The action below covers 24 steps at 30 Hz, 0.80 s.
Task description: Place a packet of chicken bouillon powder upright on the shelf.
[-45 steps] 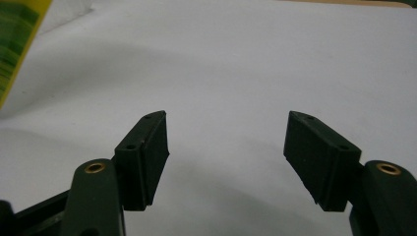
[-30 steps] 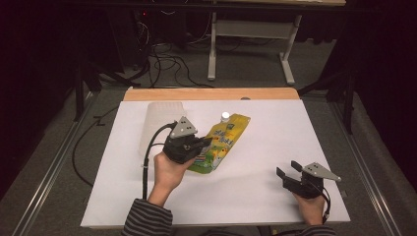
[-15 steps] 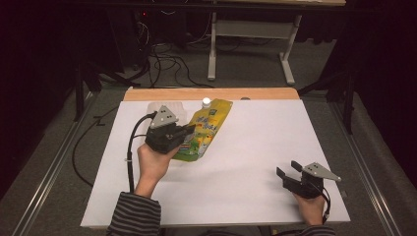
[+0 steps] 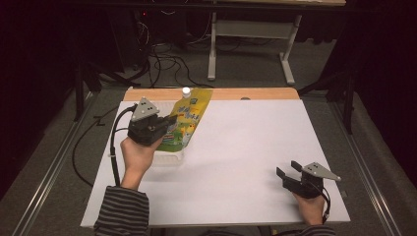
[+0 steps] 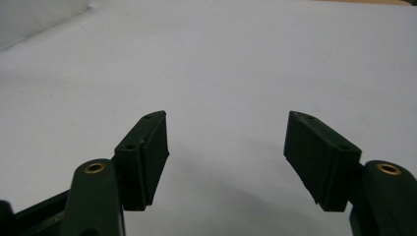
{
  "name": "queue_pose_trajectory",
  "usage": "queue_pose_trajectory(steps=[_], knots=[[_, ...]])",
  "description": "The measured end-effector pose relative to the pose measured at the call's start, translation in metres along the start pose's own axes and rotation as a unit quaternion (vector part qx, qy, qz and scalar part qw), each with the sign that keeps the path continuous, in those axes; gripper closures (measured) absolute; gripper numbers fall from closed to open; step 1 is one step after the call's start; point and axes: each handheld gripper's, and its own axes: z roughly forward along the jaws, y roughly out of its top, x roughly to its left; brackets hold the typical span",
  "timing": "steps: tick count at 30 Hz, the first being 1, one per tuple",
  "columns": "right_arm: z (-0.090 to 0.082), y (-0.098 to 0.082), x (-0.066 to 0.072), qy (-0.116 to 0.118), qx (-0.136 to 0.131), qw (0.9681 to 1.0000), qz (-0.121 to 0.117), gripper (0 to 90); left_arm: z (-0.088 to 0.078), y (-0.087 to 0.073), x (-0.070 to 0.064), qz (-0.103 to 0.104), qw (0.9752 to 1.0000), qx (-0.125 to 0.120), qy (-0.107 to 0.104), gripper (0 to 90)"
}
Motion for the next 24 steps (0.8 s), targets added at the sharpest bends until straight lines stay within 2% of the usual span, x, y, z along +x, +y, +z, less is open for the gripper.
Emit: queue_pose_trajectory(steps=[1,6,10,12,16,20,24], knots=[[0.000,0.000,0.000,-0.001,0.001,1.0000,0.000,33.9,-0.001,0.001,0.005,0.003,1.0000,-0.001,0.007,90.0],[0.000,0.000,0.000,0.000,0.002,1.0000,0.000,33.8,-0.001,-0.002,0.015,0.018,0.9995,-0.001,0.024,90.0],[0.000,0.000,0.000,0.000,0.001,1.0000,-0.003,33.8,0.001,-0.005,0.026,0.021,0.9991,0.002,0.037,90.0],[0.000,0.000,0.000,0.000,0.001,1.0000,-0.003,33.8,0.002,-0.008,0.030,0.018,0.9991,0.004,0.038,90.0],[0.000,0.000,0.001,0.000,0.002,1.0000,-0.003,33.8,0.006,-0.016,0.037,0.027,0.9987,0.013,0.040,90.0],[0.001,0.000,0.001,0.000,0.005,1.0000,-0.003,33.8,0.012,-0.020,0.043,0.011,0.9991,0.012,0.039,90.0],[0.001,0.000,0.000,0.000,0.006,1.0000,-0.003,33.8,0.017,-0.027,0.046,0.016,0.9991,0.018,0.035,90.0]])
